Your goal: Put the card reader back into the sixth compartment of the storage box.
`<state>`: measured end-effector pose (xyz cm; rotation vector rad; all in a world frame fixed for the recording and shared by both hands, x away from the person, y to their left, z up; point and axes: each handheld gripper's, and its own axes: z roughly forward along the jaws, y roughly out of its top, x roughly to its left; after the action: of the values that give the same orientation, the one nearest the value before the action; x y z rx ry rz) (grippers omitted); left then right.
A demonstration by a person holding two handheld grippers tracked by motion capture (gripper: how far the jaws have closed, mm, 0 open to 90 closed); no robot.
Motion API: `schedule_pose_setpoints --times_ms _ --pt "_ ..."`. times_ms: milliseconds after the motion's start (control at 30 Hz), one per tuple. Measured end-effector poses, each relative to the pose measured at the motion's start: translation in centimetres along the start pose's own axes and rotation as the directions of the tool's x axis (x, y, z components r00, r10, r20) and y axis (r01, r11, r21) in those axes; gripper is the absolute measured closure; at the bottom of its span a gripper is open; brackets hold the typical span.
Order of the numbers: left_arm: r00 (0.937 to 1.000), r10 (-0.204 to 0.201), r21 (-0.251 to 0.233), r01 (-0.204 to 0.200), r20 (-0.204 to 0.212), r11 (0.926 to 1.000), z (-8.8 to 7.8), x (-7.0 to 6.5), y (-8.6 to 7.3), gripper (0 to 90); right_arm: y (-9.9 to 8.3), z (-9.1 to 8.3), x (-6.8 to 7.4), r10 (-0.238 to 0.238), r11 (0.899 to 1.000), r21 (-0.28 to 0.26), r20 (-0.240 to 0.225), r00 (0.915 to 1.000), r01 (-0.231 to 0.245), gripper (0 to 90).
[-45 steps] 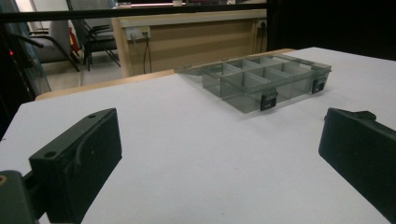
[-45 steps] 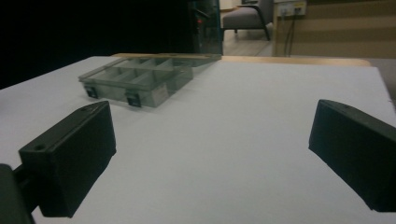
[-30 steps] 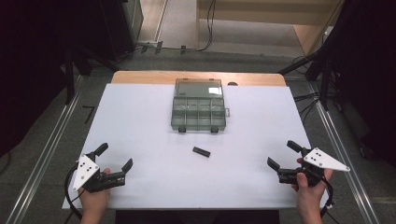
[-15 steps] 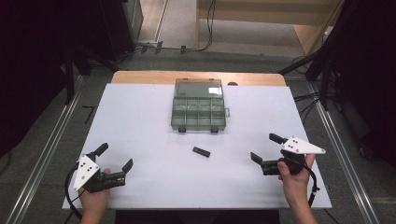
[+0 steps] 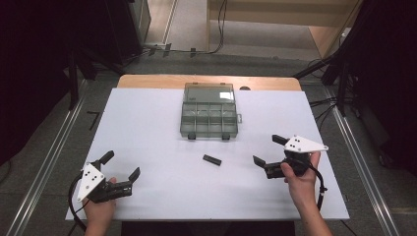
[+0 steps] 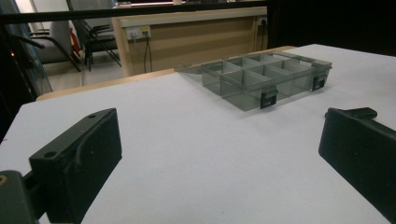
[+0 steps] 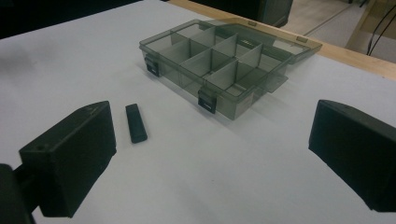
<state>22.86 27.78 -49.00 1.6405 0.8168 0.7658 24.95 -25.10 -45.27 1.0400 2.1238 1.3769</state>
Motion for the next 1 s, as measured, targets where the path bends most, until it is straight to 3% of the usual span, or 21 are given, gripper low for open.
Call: schedule_pose_setpoints --times_ms 400,1000 --pt "1.0000 0.000 0.003 0.000 -0.002 1.0000 0.0 0.0 0.0 0.0 1.9 1.6 0.5 -0.028 0.999 0.036 -0.021 0.9994 0.029 0.0" --pt "1.0000 -0.001 0.001 0.001 0.000 1.0000 0.0 0.0 0.0 0.0 3.2 4.0 1.2 -0.047 0.995 0.083 -0.047 0.9977 0.051 0.0"
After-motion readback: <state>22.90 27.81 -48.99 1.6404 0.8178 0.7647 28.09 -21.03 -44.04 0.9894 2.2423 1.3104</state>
